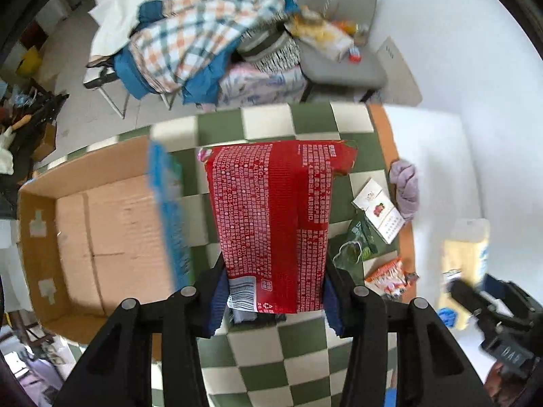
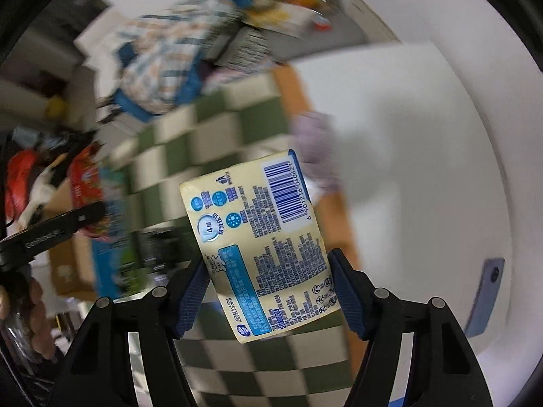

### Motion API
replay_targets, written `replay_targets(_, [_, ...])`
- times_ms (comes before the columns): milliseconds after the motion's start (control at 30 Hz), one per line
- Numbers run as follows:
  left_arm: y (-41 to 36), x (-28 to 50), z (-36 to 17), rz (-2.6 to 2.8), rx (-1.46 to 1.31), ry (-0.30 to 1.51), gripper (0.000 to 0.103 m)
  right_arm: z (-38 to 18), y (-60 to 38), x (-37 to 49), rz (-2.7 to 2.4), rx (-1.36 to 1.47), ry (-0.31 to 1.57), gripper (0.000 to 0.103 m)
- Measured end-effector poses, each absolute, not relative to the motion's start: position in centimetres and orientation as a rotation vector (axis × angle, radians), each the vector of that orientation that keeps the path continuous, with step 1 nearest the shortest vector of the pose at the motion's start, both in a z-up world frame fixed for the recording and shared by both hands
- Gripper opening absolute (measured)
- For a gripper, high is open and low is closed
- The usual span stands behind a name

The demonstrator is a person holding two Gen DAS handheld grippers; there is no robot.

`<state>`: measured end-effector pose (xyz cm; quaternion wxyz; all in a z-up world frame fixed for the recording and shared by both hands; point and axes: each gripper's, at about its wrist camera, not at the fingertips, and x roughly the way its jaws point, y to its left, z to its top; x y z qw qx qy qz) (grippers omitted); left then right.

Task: Organize soft objects
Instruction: 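Carry both items into the box and open both tools to release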

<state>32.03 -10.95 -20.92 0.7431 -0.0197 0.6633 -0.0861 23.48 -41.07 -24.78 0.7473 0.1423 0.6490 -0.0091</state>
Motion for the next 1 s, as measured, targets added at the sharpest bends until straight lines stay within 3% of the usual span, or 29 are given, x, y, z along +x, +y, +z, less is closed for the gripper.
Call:
replay_targets(167, [-2.3,29.6,-18.3,-0.143,-0.099,1.414,0.044,-19.6,-30.4,22.5,0.169,0.306,1.377,0.071])
replay_targets(367, [8.9,29.3,-19.3,-0.043,-0.146,1.438,0.044,-18.2,-16.0,23.5,0.32,0.296,1.391,0.071])
replay_targets(633, [18.5,33.1,-26.5,0.019,-0.255,1.554,0.044,-24.0,-0.6,30.2,0.297,0.269,1.475,0.071])
replay_targets(1000, [21.2,37.4,-34.1,-0.014,-0.313,1.693,0.044,-32.2,5.7,36.8,0.17,0.188,1.531,0.071])
